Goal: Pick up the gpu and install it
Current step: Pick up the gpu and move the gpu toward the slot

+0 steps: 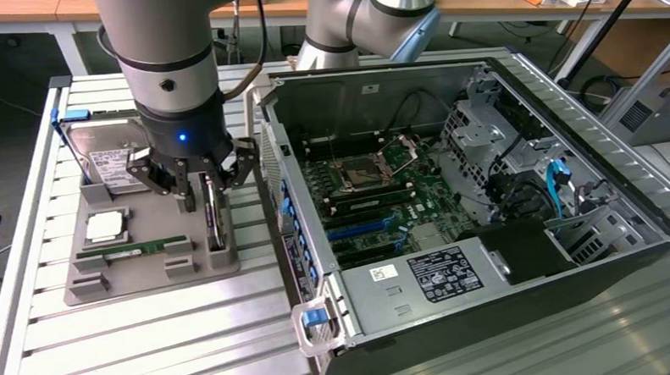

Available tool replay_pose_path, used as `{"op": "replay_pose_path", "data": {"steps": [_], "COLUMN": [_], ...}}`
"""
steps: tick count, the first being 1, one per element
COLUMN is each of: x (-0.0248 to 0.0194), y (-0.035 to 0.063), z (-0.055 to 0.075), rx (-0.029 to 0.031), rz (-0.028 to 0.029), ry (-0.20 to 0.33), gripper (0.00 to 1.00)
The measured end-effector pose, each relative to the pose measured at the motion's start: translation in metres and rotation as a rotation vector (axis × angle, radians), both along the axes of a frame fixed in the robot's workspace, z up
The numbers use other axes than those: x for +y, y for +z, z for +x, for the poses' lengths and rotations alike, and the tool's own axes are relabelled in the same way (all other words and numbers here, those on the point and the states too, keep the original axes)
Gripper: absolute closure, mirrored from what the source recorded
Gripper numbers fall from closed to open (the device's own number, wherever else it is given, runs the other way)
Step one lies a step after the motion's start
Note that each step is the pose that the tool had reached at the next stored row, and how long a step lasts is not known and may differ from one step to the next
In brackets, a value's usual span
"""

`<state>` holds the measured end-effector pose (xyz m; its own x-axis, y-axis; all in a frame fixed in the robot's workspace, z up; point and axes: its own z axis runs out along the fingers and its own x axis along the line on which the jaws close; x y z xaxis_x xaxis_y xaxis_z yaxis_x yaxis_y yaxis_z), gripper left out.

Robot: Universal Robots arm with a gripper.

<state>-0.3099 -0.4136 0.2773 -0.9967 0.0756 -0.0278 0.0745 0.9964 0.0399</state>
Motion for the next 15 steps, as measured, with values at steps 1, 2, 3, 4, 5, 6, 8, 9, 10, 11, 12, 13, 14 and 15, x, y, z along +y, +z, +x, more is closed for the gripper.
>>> {"op": "replay_pose_path", "data": {"steps": [1,2,3,4,5,6,8,9,10,11,12,13,14,15], "x": [0.0,0.0,0.0,0.0,0.0,0.0,0.0,0.0,0.0,0.0,0.0,0.0,0.0,0.0], "y": [-0.0002,-0.0004,-0.0006,-0.0008,-0.001,-0.0014,-0.0018,-0.0021,-0.0023,-0.0024,-0.0026,-0.0028,-0.0029,-0.0031], "z": [0.0,0.0,0.0,0.0,0.0,0.0,0.0,0.0,0.0,0.0,0.0,0.0,0.0,0.0], "rx": [0.0,0.0,0.0,0.0,0.0001,0.0,0.0001,0.0,0.0,0.0,0.0,0.0,0.0001,0.0], "rz": [0.0,0.0,0.0,0.0,0.0,0.0,0.0,0.0,0.0,0.0,0.0,0.0,0.0,0.0], "ry": [0.0,0.0,0.0,0.0,0.0,0.0,0.0,0.0,0.0,0.0,0.0,0.0,0.0,0.0], "gripper": [0.58,0.58,0.58,0.58,0.58,0.58,0.58,0.58,0.58,0.58,0.58,0.58,0.58,0.58]}}
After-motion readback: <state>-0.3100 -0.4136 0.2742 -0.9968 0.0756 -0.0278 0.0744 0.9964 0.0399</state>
